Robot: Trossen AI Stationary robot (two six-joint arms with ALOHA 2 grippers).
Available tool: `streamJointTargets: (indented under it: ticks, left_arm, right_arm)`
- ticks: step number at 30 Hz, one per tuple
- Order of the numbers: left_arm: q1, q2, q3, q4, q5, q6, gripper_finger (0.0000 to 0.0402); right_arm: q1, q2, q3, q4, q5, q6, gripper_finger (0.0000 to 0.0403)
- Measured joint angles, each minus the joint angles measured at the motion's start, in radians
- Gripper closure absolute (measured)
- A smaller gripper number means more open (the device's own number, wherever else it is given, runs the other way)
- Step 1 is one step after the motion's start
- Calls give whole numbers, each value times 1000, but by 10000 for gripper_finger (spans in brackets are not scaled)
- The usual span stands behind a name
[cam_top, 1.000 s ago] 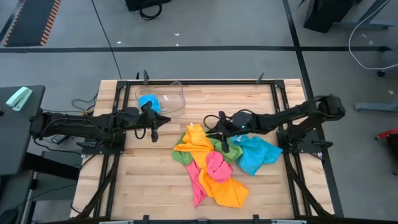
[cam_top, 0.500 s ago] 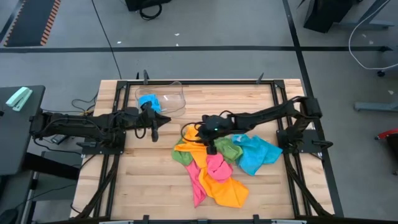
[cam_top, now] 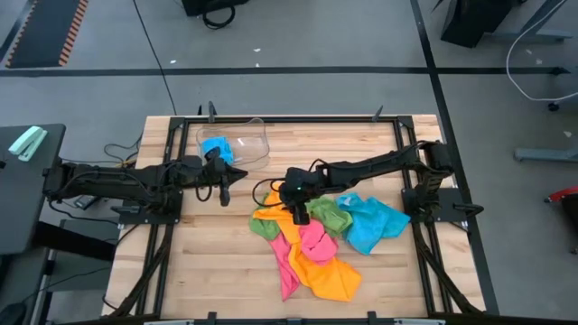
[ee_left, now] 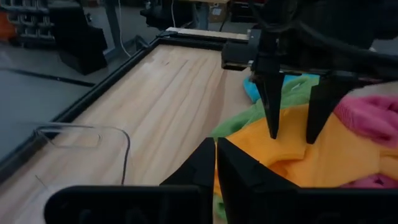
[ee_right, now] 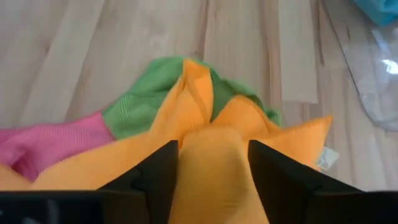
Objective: Fold microfiber towels
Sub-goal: Fold the top orange microfiber towel
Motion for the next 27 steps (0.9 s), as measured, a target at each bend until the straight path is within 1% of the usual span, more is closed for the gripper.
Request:
streamJointTargets:
  ticks: [4, 10, 12, 16, 21, 24, 27]
  left_arm:
    - [0, 0, 0, 9, 0, 45, 370]
    - [1, 0, 0, 16, 0, 108, 380]
    - [1, 0, 0, 16, 0, 117, 384]
    - [1, 0, 0, 18, 0, 118, 387]
    - [1, 0, 0, 19, 0, 118, 379]
    - [1, 0, 0, 16, 0, 118, 377]
    - [1, 0, 0, 15, 0, 117, 382]
  right_arm:
    - [0, 0, 0, -12, 8, 3, 262]
    - [0, 0, 0, -61, 9, -3, 369]
    - [-1, -11, -1, -62, 24, -4, 391]
    - [-1, -82, -1, -45, 98, -20, 393]
    - [-5, -192, -1, -36, 146, -72, 393]
    - [-7, -274, -1, 7, 210, -114, 393]
    - [-8, -349, -1, 61, 251, -175, 393]
